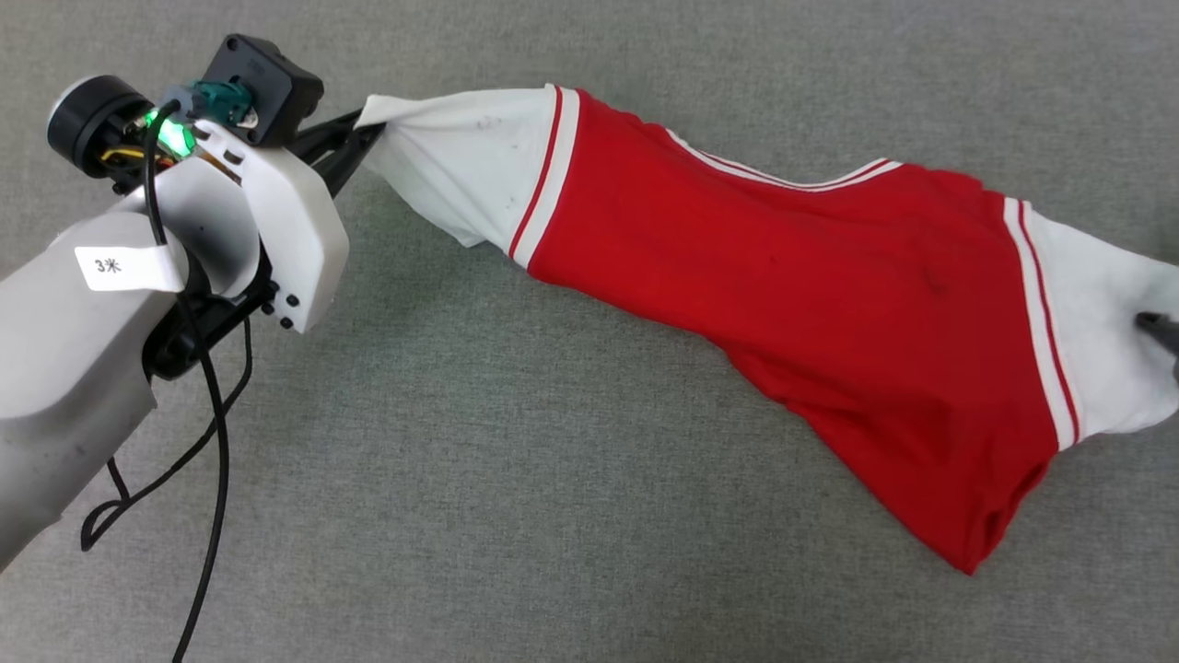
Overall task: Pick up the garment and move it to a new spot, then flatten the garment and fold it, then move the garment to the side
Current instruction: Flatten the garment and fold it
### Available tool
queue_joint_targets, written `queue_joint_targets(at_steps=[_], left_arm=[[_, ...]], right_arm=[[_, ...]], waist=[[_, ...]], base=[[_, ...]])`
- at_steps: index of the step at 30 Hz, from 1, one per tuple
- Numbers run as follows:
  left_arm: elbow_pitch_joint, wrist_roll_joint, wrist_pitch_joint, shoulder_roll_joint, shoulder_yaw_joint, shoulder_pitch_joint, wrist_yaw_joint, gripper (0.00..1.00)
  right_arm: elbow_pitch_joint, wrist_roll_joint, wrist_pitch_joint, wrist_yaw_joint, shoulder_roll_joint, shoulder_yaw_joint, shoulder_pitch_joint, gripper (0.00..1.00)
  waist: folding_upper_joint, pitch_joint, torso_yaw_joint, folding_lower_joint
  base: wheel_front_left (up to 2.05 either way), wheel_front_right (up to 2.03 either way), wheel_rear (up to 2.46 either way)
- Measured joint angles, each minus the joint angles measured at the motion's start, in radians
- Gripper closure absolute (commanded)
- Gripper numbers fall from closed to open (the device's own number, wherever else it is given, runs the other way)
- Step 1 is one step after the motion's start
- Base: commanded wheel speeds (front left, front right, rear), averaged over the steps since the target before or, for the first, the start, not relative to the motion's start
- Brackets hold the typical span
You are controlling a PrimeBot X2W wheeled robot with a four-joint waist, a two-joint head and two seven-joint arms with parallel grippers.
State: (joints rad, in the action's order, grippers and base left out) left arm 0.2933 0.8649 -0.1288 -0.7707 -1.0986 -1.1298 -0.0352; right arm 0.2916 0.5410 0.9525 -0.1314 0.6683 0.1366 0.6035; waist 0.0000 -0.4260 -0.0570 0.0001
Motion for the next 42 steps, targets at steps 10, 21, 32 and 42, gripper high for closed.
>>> queue_joint_targets(at_steps=[10,21,32,42], left_arm=[[0.008,-0.010,0.012,0.008,-0.001,-0.010,-0.002,1.00],[0.049,-0.007,0.035,0.017,-0.010,-0.010,-0.010,1.00],[0.003,-0.021,0.089,-0.007,0.015,-0.018,0.020,1.00],[-0.142,-0.085,0.150,-0.043,0.087,-0.126,0.095,1.00]], right_arm=[[0.043,0.041,0.007,0.004,0.005,0.086,-0.002,0.82],[0.101,0.030,-0.248,0.000,-0.033,0.098,0.043,1.00],[0.049,-0.026,-0.562,0.000,-0.034,0.066,0.130,1.00],[-0.081,-0.078,-0.672,0.000,-0.076,-0.018,0.205,1.00]], waist=[[0.0000,-0.043,-0.013,-0.0001],[0.0000,0.016,0.008,0.0000],[0.0000,0.169,0.035,-0.0001],[0.0000,0.257,0.035,-0.0001]], base=[[0.00,0.00,0.00],[0.00,0.00,0.00],[0.00,0.00,0.00],[0.00,0.00,0.00]])
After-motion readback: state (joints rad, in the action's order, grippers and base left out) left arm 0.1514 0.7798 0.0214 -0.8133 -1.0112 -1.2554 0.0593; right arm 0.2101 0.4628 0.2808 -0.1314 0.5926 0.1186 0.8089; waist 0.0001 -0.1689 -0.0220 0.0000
